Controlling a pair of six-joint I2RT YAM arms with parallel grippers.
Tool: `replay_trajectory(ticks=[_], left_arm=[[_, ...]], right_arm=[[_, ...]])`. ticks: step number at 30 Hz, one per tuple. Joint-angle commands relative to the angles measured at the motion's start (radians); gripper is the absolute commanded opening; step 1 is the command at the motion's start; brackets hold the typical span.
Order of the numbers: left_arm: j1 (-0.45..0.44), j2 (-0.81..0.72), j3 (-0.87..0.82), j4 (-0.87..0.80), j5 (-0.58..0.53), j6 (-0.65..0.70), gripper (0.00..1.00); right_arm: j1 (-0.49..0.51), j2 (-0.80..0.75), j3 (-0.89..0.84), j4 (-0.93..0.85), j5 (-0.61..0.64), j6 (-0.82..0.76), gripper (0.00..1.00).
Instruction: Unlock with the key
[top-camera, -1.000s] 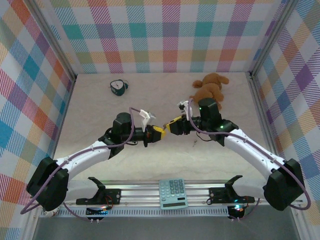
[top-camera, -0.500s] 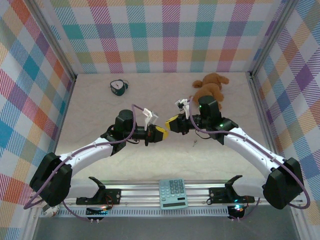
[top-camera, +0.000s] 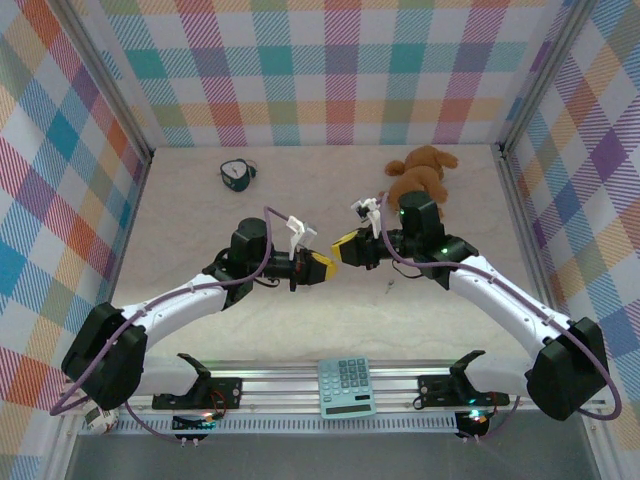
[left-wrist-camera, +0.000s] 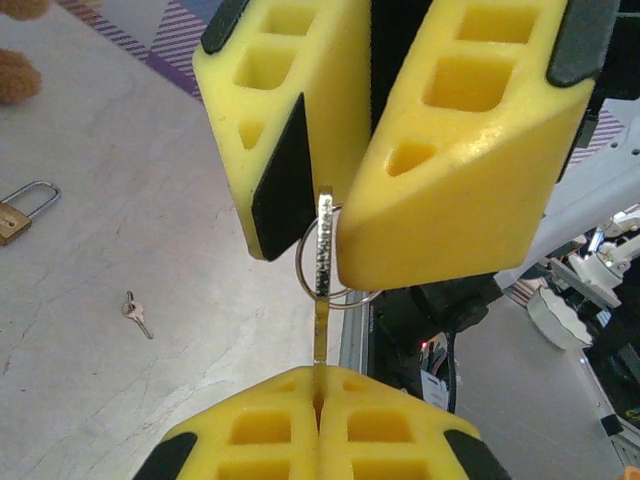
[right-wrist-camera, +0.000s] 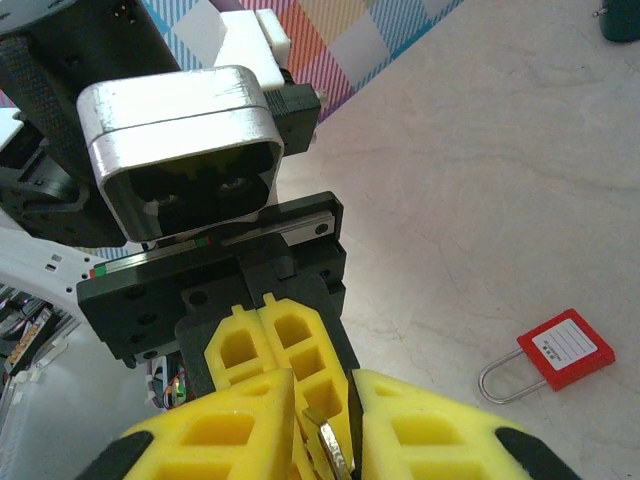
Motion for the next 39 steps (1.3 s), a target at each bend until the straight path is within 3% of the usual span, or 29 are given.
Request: replay_trajectory(ticks=[1,4,15,20,27,36,39], left_arm=[[0.019,0.012,0.035,0.059,0.021,-0.025,0.00],[0.020,0.018,0.043,0.058,0.028,-0.029,0.00],[0.022,0.018,0.041,0.072,0.016,-0.037,0.00],[0.024,0.029,0.048,0.079,0.022,-0.042,0.00],[0.026,0.040,0.061,0.073,0.004,-0.050,0.00],[0.034,0.034,0.057,0.098,-0.027,-0.057,0.00],[0.036,0.033,0.045,0.141,-0.032,-0.077,0.00]], right_arm=[[-0.001,-0.017,0.000,-0.021,-0.044,-0.011,0.23],[-0.002,-0.016,0.001,-0.016,-0.046,-0.007,0.18],[-0.001,-0.003,0.010,-0.042,-0.094,-0.017,0.24],[-0.002,-0.012,0.018,-0.066,-0.092,-0.031,0.17],[0.001,-0.013,0.028,-0.078,-0.122,-0.024,0.00],[0.005,-0.039,0.010,-0.051,-0.136,0.016,0.00],[0.004,-0.040,0.005,-0.049,-0.156,0.023,0.16]])
